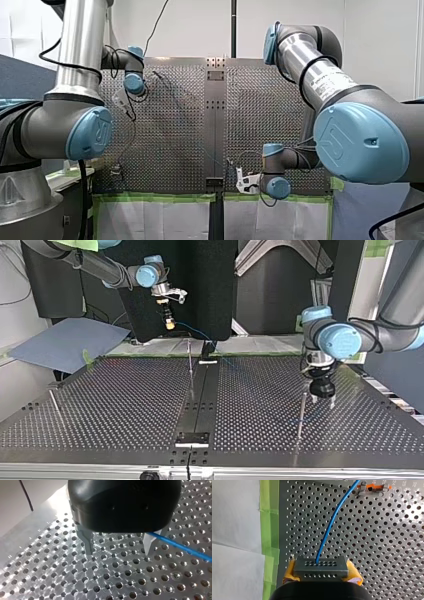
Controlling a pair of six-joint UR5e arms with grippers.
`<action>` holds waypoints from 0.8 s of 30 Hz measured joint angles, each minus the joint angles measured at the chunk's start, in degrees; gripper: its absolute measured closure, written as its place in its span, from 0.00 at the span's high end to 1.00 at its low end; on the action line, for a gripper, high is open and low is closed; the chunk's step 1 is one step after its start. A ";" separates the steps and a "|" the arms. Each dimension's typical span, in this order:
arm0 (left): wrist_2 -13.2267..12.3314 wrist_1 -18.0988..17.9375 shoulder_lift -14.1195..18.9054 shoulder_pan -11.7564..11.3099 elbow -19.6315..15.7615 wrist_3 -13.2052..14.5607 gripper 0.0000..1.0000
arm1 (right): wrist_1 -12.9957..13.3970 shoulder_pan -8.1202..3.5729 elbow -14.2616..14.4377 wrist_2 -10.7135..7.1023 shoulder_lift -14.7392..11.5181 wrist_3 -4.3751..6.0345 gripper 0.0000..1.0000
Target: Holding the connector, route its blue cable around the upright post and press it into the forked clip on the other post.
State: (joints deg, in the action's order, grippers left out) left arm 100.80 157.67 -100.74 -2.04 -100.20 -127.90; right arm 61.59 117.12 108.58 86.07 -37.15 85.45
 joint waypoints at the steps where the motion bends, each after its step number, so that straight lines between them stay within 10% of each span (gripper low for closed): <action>1: -0.03 0.00 0.10 -0.04 -0.19 0.06 1.00 | -0.02 0.00 0.00 0.00 0.00 -0.08 0.02; 24: -2.67 0.03 5.06 -0.14 -4.44 0.76 1.00 | -0.01 0.02 -0.01 -0.42 0.00 -0.27 0.02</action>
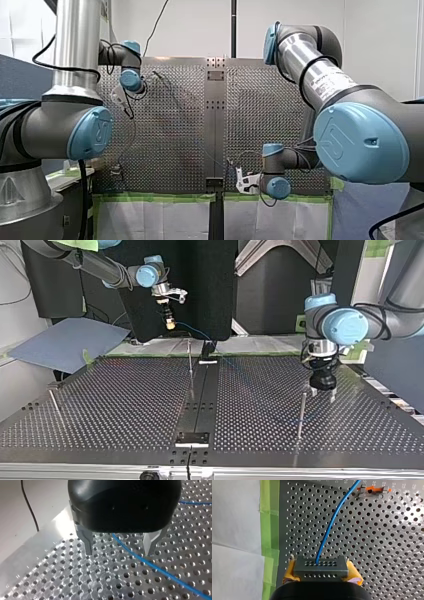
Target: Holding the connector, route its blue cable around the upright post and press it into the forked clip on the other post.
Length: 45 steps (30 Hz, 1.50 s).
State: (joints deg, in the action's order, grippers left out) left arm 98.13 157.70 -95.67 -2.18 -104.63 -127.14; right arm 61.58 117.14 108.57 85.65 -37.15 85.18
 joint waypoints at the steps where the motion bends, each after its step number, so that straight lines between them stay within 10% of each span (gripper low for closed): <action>1: -0.44 0.05 0.13 0.06 -0.09 0.02 1.00 | -0.01 -0.01 0.01 -0.01 0.00 0.00 0.02; 22: -2.41 2.95 9.55 -0.03 -8.60 5.23 1.00 | -0.09 -0.01 -0.03 -0.04 0.00 0.02 0.02; 34: 1.30 9.31 16.02 0.10 -3.52 11.67 1.00 | 0.05 -0.17 -0.04 -0.03 0.00 0.57 0.02; 45: -3.14 15.11 19.23 0.48 2.26 17.45 1.00 | -0.06 -0.19 -0.06 0.01 0.00 1.47 0.02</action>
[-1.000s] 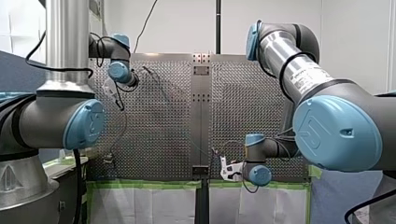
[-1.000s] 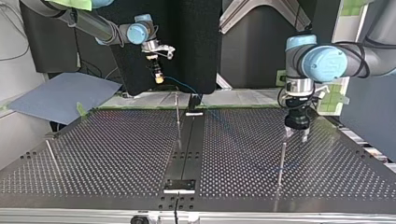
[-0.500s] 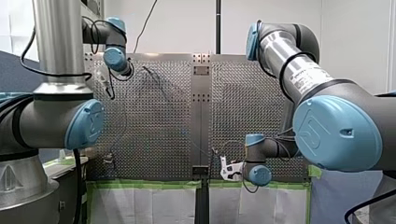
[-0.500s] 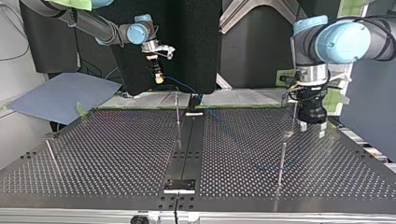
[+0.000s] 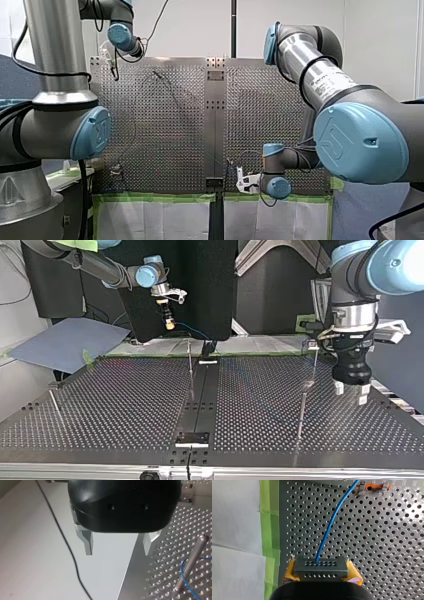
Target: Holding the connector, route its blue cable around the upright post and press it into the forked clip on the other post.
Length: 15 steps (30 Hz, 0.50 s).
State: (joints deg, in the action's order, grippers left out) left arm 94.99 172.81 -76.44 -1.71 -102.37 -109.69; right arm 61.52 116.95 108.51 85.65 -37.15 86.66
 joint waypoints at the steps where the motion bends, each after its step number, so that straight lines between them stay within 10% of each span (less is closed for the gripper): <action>1: -0.64 0.62 -0.37 0.15 0.64 0.65 1.00 | 0.04 0.02 0.00 -0.01 0.00 0.20 0.02; 15: -4.65 8.03 -7.01 2.92 8.05 8.06 1.00 | 0.18 0.46 -0.01 -0.04 0.00 0.29 0.02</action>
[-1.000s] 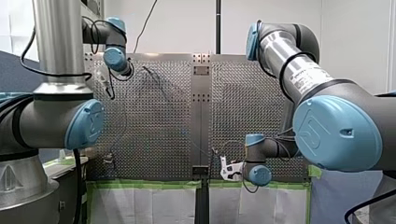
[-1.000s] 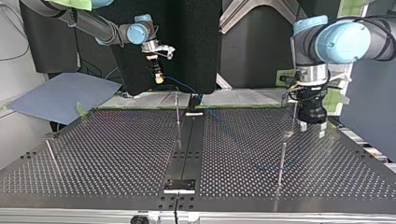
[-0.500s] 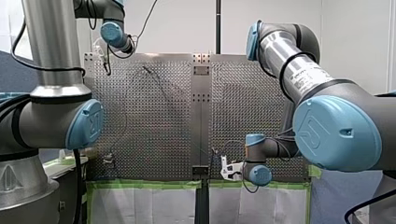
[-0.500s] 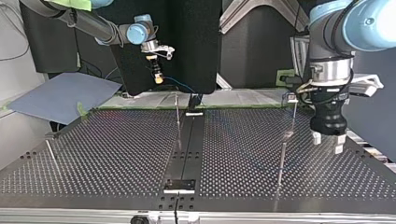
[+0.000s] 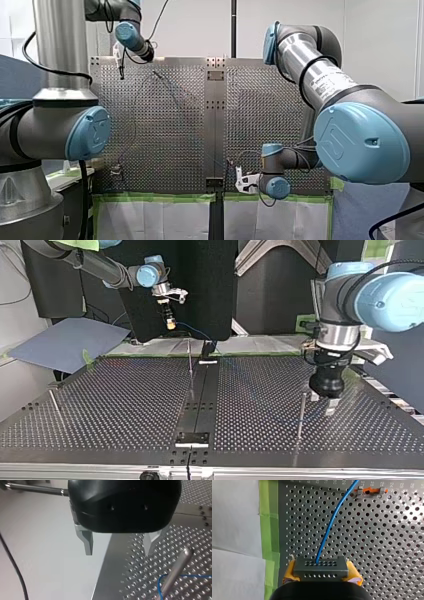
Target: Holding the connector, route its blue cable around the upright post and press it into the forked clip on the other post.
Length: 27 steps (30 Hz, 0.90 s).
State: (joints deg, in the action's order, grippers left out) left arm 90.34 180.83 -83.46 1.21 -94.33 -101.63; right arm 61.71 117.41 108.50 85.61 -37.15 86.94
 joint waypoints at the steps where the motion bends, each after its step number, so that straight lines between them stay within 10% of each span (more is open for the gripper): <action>1: 0.47 0.71 -0.36 0.13 0.70 0.68 1.00 | 0.00 0.05 0.00 0.00 0.00 0.00 0.02; 27: 8.26 15.49 -1.79 4.69 10.72 5.54 1.00 | -0.15 0.41 0.00 -0.08 0.00 -0.01 0.02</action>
State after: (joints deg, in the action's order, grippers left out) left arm 98.60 196.33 -85.24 5.90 -83.61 -96.08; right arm 61.56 117.82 108.50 85.53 -37.15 86.94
